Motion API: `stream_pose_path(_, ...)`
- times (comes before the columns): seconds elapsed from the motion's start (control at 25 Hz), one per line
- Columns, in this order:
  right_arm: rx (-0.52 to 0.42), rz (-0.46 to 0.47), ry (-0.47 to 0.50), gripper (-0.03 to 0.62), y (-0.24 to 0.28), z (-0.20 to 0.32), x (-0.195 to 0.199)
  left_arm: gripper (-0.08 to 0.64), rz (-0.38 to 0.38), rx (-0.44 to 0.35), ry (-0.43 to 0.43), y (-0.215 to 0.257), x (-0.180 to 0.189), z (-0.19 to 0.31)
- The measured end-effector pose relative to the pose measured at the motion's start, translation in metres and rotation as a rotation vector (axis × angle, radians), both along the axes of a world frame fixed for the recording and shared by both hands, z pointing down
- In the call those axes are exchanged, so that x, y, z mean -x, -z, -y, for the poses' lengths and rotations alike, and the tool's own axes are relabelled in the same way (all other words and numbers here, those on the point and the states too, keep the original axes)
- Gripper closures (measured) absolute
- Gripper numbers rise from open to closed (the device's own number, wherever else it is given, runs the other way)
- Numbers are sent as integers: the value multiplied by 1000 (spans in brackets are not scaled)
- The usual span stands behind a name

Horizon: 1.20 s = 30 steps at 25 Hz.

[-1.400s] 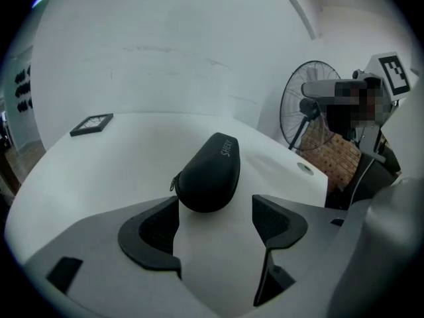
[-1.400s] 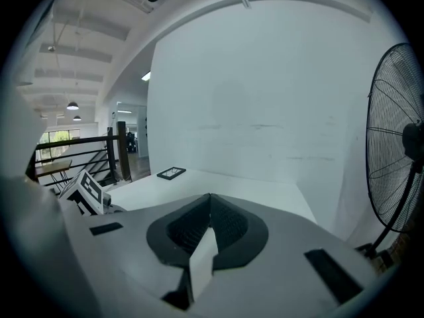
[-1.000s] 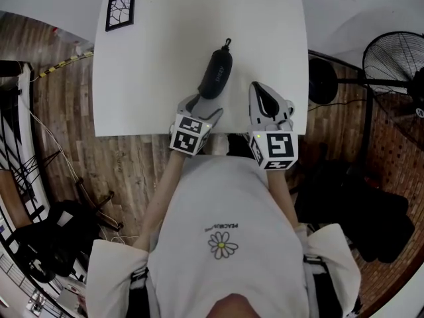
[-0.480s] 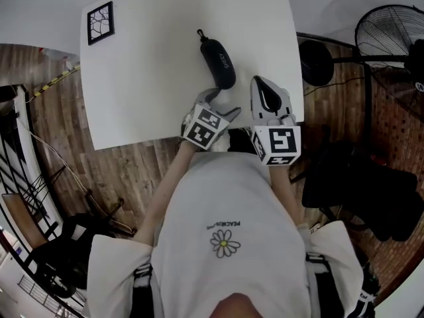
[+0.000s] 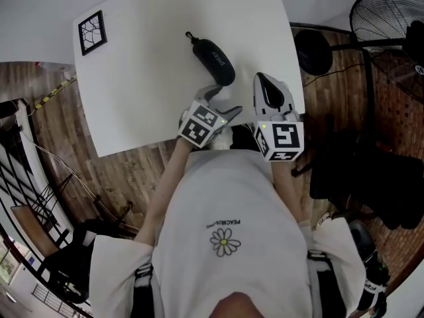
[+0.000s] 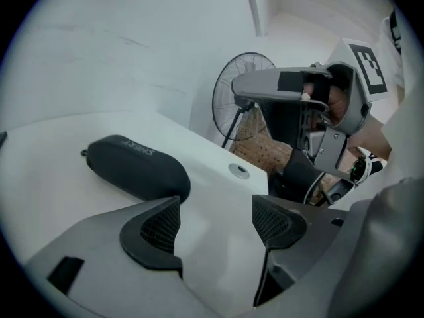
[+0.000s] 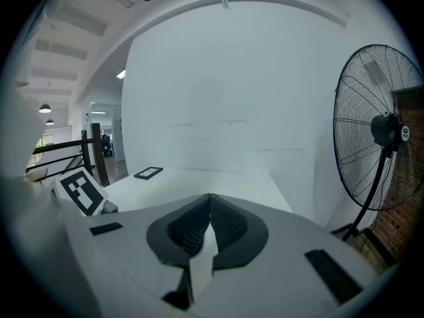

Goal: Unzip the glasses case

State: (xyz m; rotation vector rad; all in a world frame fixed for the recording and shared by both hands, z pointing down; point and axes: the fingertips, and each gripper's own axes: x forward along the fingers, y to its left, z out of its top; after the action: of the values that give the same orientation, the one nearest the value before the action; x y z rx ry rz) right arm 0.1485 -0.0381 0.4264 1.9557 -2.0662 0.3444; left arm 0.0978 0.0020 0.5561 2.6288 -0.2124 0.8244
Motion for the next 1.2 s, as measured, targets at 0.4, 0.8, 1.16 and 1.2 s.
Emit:
stream_pose_path(0.4, 95, 52, -102, 584, -24, 1, 1, 545, -73, -85, 130, 73, 32, 75)
stream_pose_path(0.8, 313, 234, -65, 357, -78, -5, 53, 545, 95, -275, -32, 53, -3, 122)
stream_pose_path(1.16, 447, 371, -179, 411, -142, -1, 85, 545, 173, -261, -142, 22, -4, 114)
stream_pose_path(1.2, 454, 362, -211, 411, -147, 3, 84, 545, 166, -255, -140, 23, -6, 116)
